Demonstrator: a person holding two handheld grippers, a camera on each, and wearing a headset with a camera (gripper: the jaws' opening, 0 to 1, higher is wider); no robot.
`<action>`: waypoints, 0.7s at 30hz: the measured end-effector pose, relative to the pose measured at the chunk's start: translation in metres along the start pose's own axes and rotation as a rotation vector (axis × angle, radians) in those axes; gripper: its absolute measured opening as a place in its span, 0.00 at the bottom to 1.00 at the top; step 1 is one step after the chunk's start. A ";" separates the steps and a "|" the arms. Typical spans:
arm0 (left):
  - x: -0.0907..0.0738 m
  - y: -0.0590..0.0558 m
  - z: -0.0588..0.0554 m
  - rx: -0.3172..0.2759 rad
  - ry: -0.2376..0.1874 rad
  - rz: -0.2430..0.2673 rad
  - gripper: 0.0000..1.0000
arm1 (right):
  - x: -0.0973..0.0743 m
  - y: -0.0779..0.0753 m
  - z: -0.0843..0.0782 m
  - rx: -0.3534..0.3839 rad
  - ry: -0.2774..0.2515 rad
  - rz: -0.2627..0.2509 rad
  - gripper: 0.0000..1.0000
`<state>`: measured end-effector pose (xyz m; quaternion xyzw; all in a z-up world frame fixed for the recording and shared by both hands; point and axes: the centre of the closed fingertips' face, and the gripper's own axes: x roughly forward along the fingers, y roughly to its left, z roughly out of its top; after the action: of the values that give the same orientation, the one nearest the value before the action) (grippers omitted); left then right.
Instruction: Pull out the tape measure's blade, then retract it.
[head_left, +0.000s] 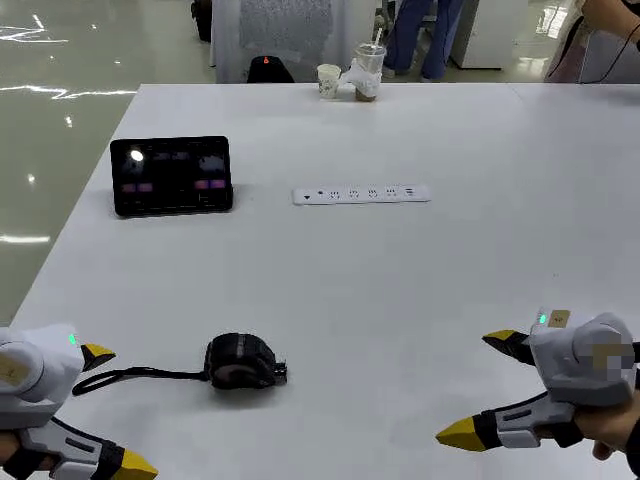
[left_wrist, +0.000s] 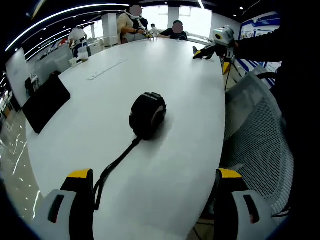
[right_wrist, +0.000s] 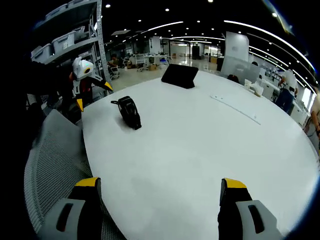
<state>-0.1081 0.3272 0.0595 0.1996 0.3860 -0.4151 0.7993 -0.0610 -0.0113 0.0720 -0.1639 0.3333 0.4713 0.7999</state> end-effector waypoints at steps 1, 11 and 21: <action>0.001 0.000 0.002 0.014 0.004 -0.006 0.99 | 0.002 0.000 0.001 -0.008 0.001 0.003 0.99; 0.017 0.002 0.021 0.167 0.052 -0.056 0.99 | 0.020 0.007 0.013 -0.079 -0.009 0.033 0.99; 0.034 0.013 0.043 0.245 0.094 -0.060 0.95 | 0.037 0.000 0.026 -0.004 -0.076 0.057 0.99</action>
<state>-0.0658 0.2896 0.0594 0.3032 0.3751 -0.4732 0.7372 -0.0383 0.0278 0.0654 -0.1380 0.3064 0.5005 0.7979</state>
